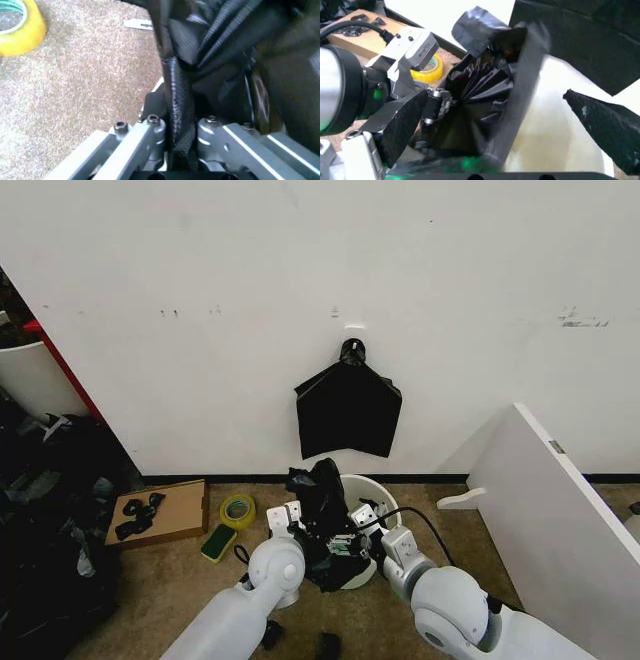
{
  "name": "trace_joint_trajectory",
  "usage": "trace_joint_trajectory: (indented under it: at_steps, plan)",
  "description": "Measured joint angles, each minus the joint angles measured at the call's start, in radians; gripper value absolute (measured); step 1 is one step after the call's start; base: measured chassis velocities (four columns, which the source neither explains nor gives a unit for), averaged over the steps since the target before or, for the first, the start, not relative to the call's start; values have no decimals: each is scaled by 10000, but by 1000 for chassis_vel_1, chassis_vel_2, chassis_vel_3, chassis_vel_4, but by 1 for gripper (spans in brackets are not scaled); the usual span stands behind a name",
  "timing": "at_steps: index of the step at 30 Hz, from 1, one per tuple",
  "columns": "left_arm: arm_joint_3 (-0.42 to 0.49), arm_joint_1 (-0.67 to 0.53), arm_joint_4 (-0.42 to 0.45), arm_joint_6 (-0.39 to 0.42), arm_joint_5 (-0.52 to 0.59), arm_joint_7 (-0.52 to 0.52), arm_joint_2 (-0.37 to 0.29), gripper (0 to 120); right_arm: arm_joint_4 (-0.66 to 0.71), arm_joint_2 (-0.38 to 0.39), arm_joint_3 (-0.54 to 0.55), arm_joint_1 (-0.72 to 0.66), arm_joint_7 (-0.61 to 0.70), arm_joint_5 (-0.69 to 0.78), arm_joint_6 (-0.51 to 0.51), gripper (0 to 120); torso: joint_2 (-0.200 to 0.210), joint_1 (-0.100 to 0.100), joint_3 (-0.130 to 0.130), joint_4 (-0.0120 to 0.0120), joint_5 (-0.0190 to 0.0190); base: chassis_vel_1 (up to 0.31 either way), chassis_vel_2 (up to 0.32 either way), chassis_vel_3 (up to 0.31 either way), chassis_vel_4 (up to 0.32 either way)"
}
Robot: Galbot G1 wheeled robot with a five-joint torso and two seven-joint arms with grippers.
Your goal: Place the garbage bag over the trash bin.
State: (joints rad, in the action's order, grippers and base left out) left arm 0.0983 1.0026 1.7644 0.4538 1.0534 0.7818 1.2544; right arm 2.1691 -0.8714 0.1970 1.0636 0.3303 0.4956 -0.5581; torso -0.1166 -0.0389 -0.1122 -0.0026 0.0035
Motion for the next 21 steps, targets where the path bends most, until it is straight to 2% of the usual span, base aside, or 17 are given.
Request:
trace_joint_trajectory:
  at_steps: [13,17,21]
  plan:
    - [-152,208,317,-107,-349,-141,-184,4,547,70,-343,0,301,251,56,100,0,0,0,0,-1,0,0,0,0]
    - [-219,300,661,-131,-680,-288,-348,4,908,237,-480,-55,331,244,188,100,0,0,0,0,-1,0,0,0,0]
    - [-261,407,1504,12,-1224,-499,-763,4,1390,633,-447,-458,84,-202,366,100,0,2,0,0,0,0,0,0,0]
